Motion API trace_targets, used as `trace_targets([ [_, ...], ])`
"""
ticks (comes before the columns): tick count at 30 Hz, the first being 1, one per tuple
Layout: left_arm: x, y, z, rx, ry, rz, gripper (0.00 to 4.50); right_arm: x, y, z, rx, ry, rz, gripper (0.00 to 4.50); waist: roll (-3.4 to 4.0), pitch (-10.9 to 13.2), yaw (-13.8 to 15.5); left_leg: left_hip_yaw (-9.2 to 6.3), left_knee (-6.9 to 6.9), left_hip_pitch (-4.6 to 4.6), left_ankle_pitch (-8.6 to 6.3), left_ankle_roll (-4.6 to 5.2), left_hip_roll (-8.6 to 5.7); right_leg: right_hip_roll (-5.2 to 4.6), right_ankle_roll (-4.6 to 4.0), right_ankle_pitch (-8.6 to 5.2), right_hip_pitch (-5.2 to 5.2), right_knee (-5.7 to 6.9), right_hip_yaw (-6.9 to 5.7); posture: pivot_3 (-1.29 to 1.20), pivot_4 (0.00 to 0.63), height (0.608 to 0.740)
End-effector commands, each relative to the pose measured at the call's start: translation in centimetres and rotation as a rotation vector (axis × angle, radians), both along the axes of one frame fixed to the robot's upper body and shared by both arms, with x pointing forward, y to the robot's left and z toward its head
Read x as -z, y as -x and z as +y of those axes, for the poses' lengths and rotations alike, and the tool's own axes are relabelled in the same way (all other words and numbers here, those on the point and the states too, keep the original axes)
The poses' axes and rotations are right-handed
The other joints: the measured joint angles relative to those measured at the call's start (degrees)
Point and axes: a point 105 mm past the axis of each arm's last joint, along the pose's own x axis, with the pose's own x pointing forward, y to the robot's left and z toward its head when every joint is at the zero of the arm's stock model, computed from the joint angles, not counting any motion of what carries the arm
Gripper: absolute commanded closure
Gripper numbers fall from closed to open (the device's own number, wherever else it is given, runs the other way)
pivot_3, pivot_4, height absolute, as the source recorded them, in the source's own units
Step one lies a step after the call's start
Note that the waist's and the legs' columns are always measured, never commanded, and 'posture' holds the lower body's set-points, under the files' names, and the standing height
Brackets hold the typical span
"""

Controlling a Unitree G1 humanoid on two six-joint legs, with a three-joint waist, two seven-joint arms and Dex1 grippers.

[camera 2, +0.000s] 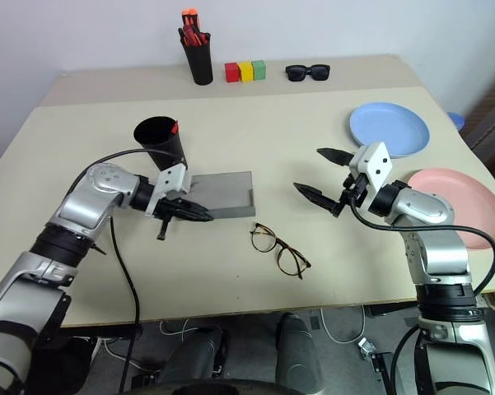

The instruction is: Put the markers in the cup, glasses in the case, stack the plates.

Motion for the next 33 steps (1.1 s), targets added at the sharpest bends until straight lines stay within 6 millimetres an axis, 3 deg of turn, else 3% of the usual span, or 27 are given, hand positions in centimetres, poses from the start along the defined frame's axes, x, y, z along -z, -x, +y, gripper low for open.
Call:
trace_targets([
  [1,-0.6,-0.3,0.7,0.029,-0.017,-0.084,4.48,-1.3,0.1,0.4,-0.018,-0.008,-0.057,0.00,0.00,0.0,0.2,0.00,0.01,-0.01,0.00,0.00,0.00,0.00,0.00,0.00,0.00,0.00,0.00,0.00,0.150,0.740],
  [4,-0.9,-1.2,0.7,0.029,0.004,-0.171,4.48,-1.2,0.1,0.5,-0.024,-0.006,-0.054,0.00,0.00,0.0,0.2,-0.01,0.02,0.00,0.00,0.00,0.00,0.00,0.00,0.00,0.01,0.00,0.00,0.00,0.150,0.740],
  [7,-0.8,-1.3,0.6,0.061,0.001,-0.206,3.62,-1.3,0.0,0.7,-0.031,-0.006,-0.053,0.00,0.00,0.0,0.2,0.00,0.02,0.00,0.00,0.00,-0.01,0.00,0.00,0.00,0.00,0.01,0.00,0.00,0.150,0.740],
  [10,-0.9,-1.4,0.6,0.074,0.009,-0.230,2.17,-1.3,0.1,0.8,-0.041,-0.003,-0.052,0.00,0.00,0.0,0.1,0.00,0.02,0.00,0.00,0.01,-0.01,0.00,0.00,0.00,0.00,0.01,0.00,0.00,0.150,0.740],
  [14,-2.6,-1.1,0.7,0.050,0.095,-0.219,0.25,-1.0,1.4,2.0,-0.105,0.015,0.018,0.00,0.00,0.0,0.1,0.00,0.02,0.00,0.00,0.01,0.00,0.00,0.00,0.00,-0.01,0.02,-0.01,0.00,0.150,0.740],
  [20,-5.0,1.4,1.9,-0.049,0.276,-0.103,0.11,-0.1,3.0,2.8,-0.054,0.123,0.177,0.00,0.03,0.0,-0.2,0.01,0.01,-0.02,-0.06,0.11,0.03,0.00,0.01,0.00,-0.09,0.07,0.07,0.00,0.150,0.740],
  [25,-5.4,3.8,3.5,-0.133,0.356,-0.077,0.11,0.5,5.7,4.9,-0.059,0.216,0.259,0.00,0.03,0.0,0.1,-0.01,0.00,-0.04,-0.07,0.12,0.09,0.00,-0.01,-0.01,-0.17,0.18,0.08,0.00,0.150,0.740],
  [33,-4.9,5.6,5.4,-0.236,0.355,-0.149,0.11,3.0,6.7,5.2,-0.039,0.320,0.483,0.00,0.00,0.0,0.4,0.02,0.03,-0.01,-0.07,0.12,0.09,-0.05,0.00,-0.02,0.00,-0.01,0.05,0.00,0.150,0.740],
])
